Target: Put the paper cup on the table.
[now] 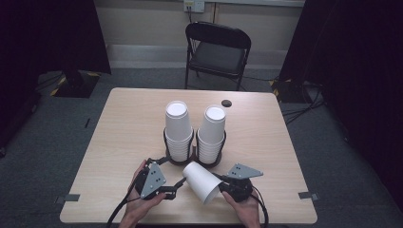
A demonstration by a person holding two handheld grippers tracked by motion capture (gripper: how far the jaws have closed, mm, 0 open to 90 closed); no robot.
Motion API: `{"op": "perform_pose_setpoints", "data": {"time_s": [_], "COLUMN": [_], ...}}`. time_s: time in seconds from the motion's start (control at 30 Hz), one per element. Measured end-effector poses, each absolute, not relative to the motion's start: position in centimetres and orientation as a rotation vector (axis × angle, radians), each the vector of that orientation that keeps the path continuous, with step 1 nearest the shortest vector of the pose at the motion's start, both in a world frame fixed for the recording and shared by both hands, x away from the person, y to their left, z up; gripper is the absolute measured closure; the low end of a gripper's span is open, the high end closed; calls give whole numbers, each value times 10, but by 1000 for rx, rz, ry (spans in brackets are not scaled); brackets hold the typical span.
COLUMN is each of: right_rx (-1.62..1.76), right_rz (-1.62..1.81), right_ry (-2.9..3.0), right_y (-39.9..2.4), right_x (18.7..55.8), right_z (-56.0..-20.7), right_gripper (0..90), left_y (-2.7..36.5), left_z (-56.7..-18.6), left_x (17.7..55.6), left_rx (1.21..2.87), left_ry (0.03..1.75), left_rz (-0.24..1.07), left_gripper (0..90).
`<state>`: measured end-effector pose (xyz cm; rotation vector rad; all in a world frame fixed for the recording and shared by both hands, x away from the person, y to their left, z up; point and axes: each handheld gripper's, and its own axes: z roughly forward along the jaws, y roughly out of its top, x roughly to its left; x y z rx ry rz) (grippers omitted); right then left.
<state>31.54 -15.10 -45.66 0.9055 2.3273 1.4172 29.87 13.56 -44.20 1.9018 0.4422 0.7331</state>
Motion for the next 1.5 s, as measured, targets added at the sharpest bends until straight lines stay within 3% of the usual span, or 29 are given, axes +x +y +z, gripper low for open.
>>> {"op": "perform_pose_setpoints", "data": {"time_s": [0.5,1.03,1.5], "right_rx": [879,909,938], "right_rz": [1290,1295,1265], "right_ry": [2509,2591,2643], "right_y": [-151,-147,-132], "right_x": [330,340,348], "right_z": [-437,-429,-428], "right_gripper": [862,863,864], "left_y": [110,86,71], "left_z": [-453,-464,-466], "left_x": [280,273,274], "left_rx": [2041,2138,2157], "left_ry": [234,157,123], "left_rz": [913,1067,1116], "left_gripper": [158,151,27]}}
